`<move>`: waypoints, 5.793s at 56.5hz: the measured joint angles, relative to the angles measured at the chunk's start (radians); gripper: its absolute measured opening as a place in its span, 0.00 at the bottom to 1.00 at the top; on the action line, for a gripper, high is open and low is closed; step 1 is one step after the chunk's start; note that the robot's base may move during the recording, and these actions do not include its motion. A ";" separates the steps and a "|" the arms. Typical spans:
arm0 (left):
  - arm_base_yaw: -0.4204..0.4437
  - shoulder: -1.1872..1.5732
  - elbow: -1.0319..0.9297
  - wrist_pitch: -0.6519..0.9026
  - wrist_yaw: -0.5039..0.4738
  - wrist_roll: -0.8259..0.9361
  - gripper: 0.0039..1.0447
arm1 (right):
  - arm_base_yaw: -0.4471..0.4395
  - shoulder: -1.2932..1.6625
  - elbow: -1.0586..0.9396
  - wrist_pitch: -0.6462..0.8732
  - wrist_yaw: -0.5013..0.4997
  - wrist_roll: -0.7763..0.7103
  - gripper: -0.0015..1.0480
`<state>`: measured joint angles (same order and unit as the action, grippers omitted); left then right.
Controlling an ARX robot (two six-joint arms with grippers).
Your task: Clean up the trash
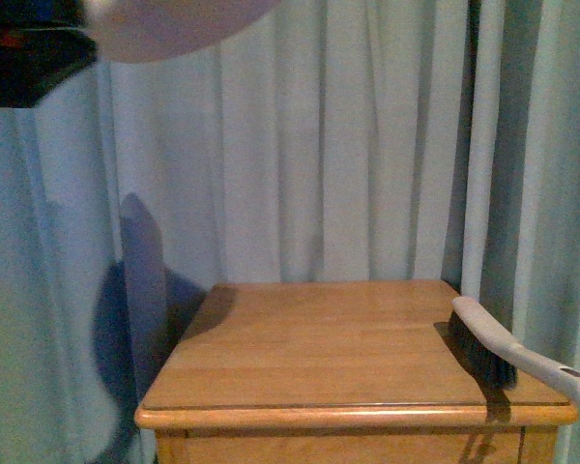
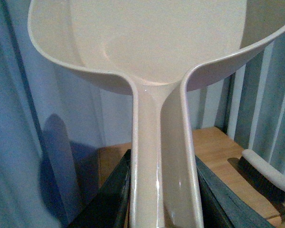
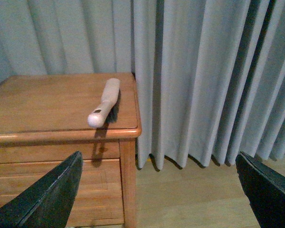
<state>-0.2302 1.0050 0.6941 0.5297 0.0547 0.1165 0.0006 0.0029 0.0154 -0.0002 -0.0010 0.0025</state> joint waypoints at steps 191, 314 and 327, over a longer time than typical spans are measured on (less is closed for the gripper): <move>0.376 -0.763 -0.494 -0.097 0.204 -0.265 0.27 | 0.238 1.457 0.917 0.219 0.132 0.149 0.19; 0.373 -0.768 -0.495 -0.098 0.205 -0.271 0.27 | 0.212 0.477 0.430 0.215 0.161 0.097 0.19; 0.373 -0.770 -0.495 -0.098 0.203 -0.271 0.27 | 0.212 0.477 0.430 0.215 0.158 0.097 0.19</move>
<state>0.1432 0.2348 0.1989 0.4320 0.2577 -0.1547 0.2123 0.4801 0.4450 0.2146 0.1566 0.0998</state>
